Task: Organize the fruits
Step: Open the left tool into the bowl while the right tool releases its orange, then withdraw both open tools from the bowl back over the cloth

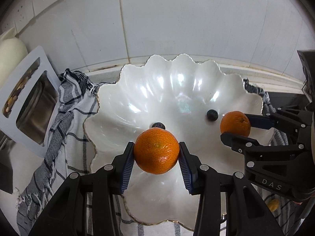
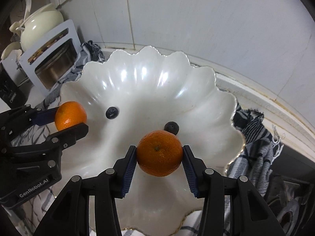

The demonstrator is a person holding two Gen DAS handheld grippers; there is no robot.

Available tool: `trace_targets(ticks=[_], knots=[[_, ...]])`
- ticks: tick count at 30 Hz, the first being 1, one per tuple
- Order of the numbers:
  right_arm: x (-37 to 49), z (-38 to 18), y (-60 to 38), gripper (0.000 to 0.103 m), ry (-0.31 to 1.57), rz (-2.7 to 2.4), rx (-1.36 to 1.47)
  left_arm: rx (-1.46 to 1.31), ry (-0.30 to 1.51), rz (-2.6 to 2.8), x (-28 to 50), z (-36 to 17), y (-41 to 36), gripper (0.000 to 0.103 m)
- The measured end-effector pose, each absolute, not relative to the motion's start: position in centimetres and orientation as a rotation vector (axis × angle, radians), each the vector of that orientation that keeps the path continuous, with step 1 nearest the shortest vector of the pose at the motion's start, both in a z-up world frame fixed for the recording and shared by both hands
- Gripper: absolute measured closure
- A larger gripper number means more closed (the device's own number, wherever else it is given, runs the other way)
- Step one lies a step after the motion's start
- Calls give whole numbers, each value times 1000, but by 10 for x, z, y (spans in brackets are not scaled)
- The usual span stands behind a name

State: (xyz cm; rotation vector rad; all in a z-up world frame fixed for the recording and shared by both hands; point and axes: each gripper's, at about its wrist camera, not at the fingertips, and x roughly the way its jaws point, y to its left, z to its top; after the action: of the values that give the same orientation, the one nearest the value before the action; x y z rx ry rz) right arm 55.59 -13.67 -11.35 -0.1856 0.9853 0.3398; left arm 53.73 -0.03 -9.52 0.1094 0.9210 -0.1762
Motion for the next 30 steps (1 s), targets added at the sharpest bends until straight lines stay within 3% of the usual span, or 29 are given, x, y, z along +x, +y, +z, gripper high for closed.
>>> trace_targets(ticks=[6,10,14,30], knots=[[563,-119,-136,55,1005,348,-192,123,954,-184,542,-102,-3,59],[565,-125,-135,53,1023,355,-205,136,939,-183,540,-101,-5,44],[563,-123,-137,46,1001,338,-206,159,928,-165,537,-96,-5,43],[511,-77,-157,46,850,273,-205,96,850,-99,489,-58,11,39]])
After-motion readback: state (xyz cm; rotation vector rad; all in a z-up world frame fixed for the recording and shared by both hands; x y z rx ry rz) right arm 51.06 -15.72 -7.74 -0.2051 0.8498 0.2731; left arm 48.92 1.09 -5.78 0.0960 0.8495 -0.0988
